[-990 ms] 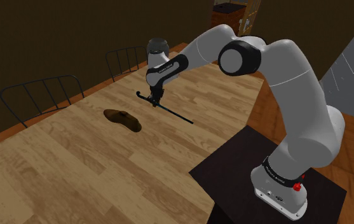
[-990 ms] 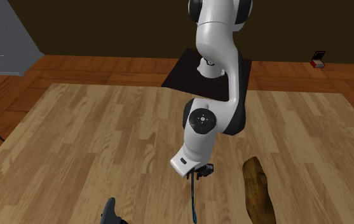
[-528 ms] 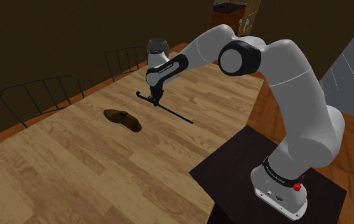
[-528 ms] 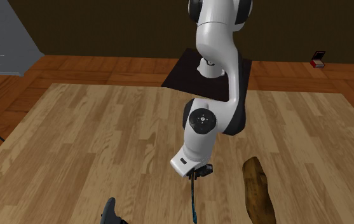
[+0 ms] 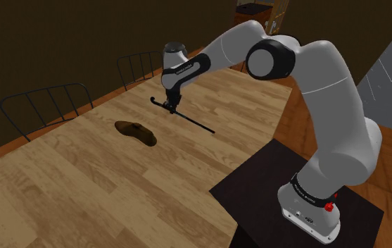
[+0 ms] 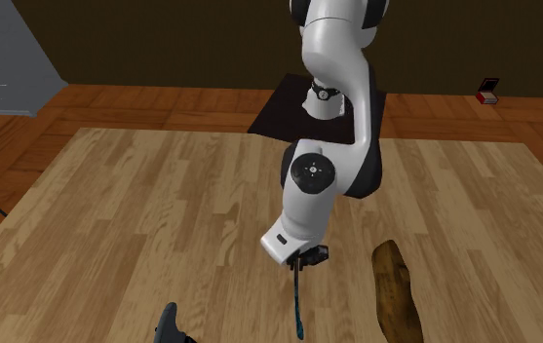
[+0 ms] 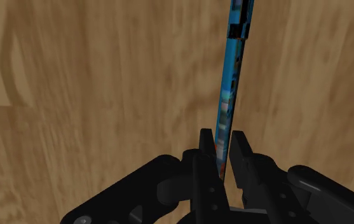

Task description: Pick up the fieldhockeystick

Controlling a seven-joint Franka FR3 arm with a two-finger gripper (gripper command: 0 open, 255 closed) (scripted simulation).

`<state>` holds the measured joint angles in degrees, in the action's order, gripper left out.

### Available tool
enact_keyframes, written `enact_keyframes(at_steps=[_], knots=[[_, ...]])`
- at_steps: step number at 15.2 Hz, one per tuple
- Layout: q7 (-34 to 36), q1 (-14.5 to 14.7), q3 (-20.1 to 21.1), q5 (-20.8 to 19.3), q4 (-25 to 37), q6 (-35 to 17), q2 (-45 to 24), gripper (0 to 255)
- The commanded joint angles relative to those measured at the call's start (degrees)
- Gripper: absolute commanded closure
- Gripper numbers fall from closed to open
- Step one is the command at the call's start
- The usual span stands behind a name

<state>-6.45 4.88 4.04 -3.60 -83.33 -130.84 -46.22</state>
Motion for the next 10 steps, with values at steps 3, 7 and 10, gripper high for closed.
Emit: enact_keyframes(at_steps=[3, 7, 10], knots=[[-0.1, -0.1, 0.1, 0.1, -0.2, 1.9, 2.1, 255], [-0.1, -0.2, 0.2, 0.2, 0.0, 3.9, 3.9, 255], [-0.2, -0.2, 0.2, 0.3, 0.0, 4.5, 4.4, 255]])
